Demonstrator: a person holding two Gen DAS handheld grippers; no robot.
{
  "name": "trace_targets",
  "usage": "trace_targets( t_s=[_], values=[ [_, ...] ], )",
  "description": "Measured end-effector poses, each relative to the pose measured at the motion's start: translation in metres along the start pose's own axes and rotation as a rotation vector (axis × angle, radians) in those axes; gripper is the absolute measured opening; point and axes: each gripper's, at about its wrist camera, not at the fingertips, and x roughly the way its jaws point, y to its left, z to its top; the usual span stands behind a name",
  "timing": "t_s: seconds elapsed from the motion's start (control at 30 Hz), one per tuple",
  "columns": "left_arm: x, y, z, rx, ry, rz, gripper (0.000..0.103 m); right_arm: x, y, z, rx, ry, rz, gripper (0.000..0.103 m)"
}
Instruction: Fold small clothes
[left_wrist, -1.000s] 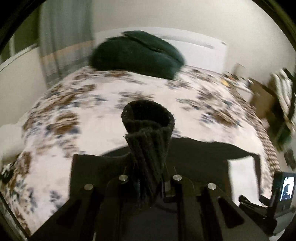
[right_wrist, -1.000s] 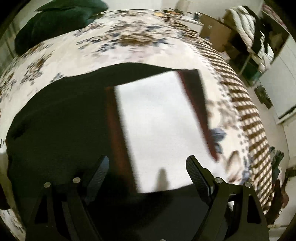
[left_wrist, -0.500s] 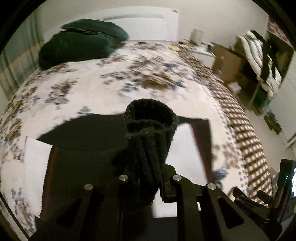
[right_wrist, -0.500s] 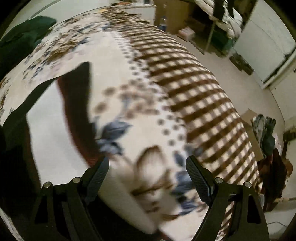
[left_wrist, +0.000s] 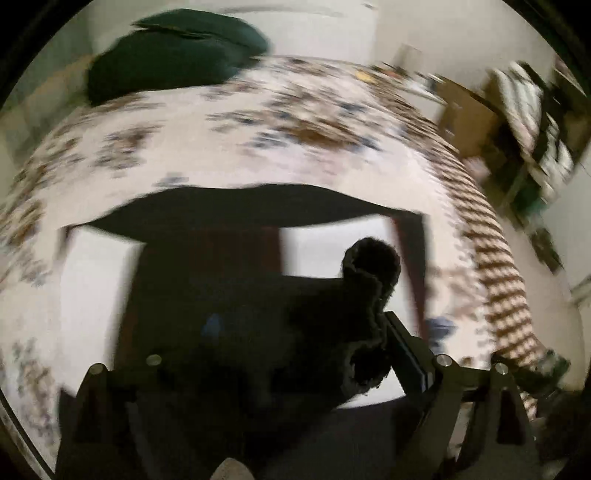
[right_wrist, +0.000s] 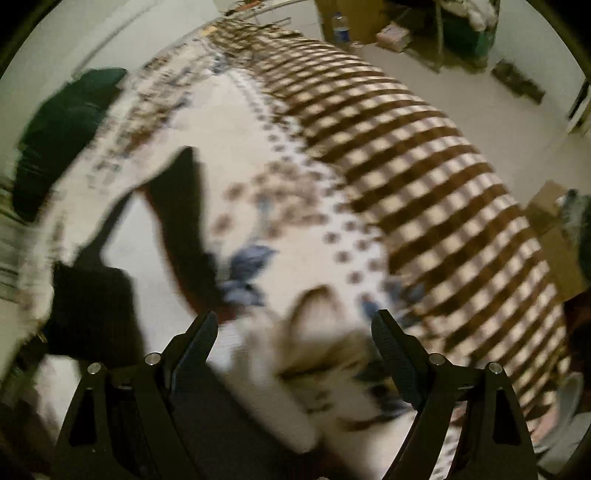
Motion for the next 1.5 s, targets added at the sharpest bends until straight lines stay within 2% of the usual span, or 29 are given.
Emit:
trace_targets(
  t_s=[0.1, 0.2, 0.3, 0.37, 0.47, 0.63, 0.7, 0.8, 0.87, 0.9, 0.93, 0.97, 1.03, 1.17, 1.3, 1.33, 1.37, 1.4, 1.47, 1.5],
  values=[
    [-0.015, 0.05, -0.007, -0.062, -0.027, 0.124, 0.087, 0.001, 0.023, 0.002, 0.007, 0.025, 0.124, 0.087],
    [-0.013, 0.101, -0.018, -0.11, -0.017, 0.284, 0.087, 0.017, 0.056, 0.006, -0.02, 0.058, 0.177, 0.087],
    [0.0, 0.143, -0.029, -0.2, 0.051, 0.333, 0.087, 0.037, 0.1, 0.008, -0.058, 0.099, 0.253, 0.087],
    [0.005, 0.159, -0.035, -0.247, 0.065, 0.334, 0.087, 0.051, 0.131, 0.005, -0.081, 0.143, 0.312, 0.087],
    [0.013, 0.171, -0.042, -0.282, 0.09, 0.343, 0.087, 0.061, 0.171, -0.009, -0.157, 0.16, 0.323, 0.087],
    [0.021, 0.173, -0.043, -0.262, 0.087, 0.375, 0.087, 0.049, 0.248, -0.06, -0.502, 0.06, 0.211, 0.094],
    [0.026, 0.181, -0.043, -0.261, 0.1, 0.387, 0.087, 0.061, 0.281, -0.085, -0.643, 0.048, 0.11, 0.094],
    [0.029, 0.189, -0.044, -0.269, 0.111, 0.399, 0.087, 0.088, 0.308, -0.105, -0.762, 0.006, -0.058, 0.094],
    [0.028, 0.195, -0.043, -0.279, 0.117, 0.399, 0.087, 0.095, 0.306, -0.104, -0.76, -0.02, -0.125, 0.088],
    [0.025, 0.197, -0.042, -0.283, 0.113, 0.397, 0.087, 0.093, 0.301, -0.099, -0.727, -0.033, -0.117, 0.062],
    [0.021, 0.2, -0.041, -0.287, 0.104, 0.394, 0.087, 0.088, 0.29, -0.09, -0.669, -0.046, -0.108, 0.023],
    [0.019, 0.201, -0.04, -0.289, 0.099, 0.394, 0.087, 0.083, 0.273, -0.078, -0.597, -0.052, -0.105, 0.012],
    [0.014, 0.206, -0.036, -0.297, 0.084, 0.39, 0.087, 0.067, 0.234, -0.056, -0.43, -0.063, -0.068, 0.008],
    [0.011, 0.215, -0.027, -0.321, 0.064, 0.383, 0.087, 0.044, 0.152, -0.02, -0.116, -0.067, 0.05, 0.007],
    [0.018, 0.221, -0.018, -0.323, 0.057, 0.388, 0.087, 0.039, 0.109, -0.002, 0.022, -0.116, 0.124, 0.007],
    [0.022, 0.222, -0.016, -0.318, 0.054, 0.394, 0.087, 0.045, 0.103, 0.003, 0.033, -0.1, 0.159, 0.007],
    [0.025, 0.223, -0.014, -0.308, 0.053, 0.397, 0.087, 0.054, 0.098, 0.006, 0.047, -0.046, 0.2, 0.008],
    [0.028, 0.223, -0.013, -0.297, 0.054, 0.405, 0.087, 0.062, 0.097, 0.008, 0.065, -0.001, 0.217, 0.01],
    [0.038, 0.223, -0.008, -0.266, 0.064, 0.416, 0.087, 0.075, 0.09, 0.011, 0.097, 0.089, 0.23, 0.036],
    [0.041, 0.223, -0.006, -0.257, 0.068, 0.412, 0.087, 0.075, 0.084, 0.01, 0.121, 0.1, 0.258, 0.054]
  ],
)
